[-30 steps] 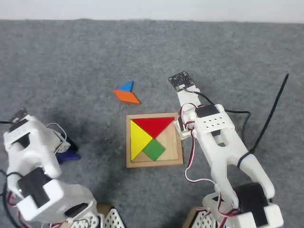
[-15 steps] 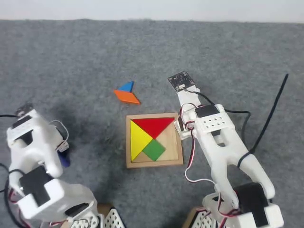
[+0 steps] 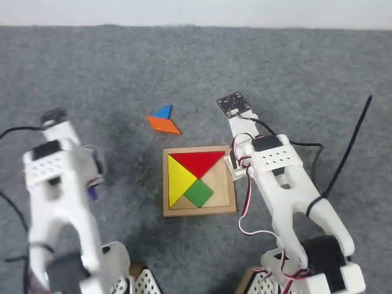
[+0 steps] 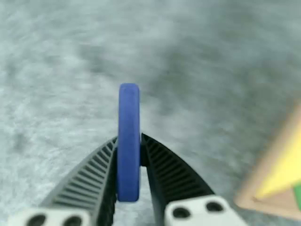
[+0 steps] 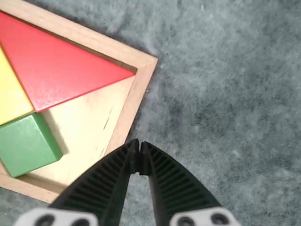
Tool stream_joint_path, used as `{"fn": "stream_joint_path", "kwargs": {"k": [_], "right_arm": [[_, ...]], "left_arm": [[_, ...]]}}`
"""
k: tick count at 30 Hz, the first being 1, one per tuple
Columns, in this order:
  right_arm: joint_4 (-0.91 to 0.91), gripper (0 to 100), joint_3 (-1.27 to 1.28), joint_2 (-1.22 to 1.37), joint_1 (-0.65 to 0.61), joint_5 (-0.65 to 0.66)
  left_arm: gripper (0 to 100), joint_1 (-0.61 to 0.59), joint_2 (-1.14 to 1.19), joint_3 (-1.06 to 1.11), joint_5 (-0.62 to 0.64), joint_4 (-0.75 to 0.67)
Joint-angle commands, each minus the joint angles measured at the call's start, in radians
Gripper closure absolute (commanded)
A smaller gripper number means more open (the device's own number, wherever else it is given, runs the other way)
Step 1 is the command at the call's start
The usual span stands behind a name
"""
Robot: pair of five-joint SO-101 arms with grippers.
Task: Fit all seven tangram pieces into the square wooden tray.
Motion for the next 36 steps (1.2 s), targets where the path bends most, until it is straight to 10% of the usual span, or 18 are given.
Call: {"fn": "stream_joint_path", "kwargs": {"k": [1,6,13,20,36], "right_arm": [[0.033,99.1,-0.037,-0.07,0.064,0.003],[0.104,99.1,-0.114,-0.07,0.213,-0.078],[0.122,99.0,-0.123,-0.07,0.308,-0.166],[0.12,99.1,-0.12,-0.07,0.312,-0.169],[0.119,99.0,-0.132,-0.084,0.383,-0.169]], "left_arm": [[99,0.39,-0.325,0.059,-0.029,0.011],[99,0.776,-0.281,0.053,0.008,-0.071],[99,1.017,0.152,-0.09,0.011,-0.166],[99,1.01,0.47,-0.288,-0.011,-0.196],[99,1.017,0.377,-0.295,-0.005,-0.152]]}}
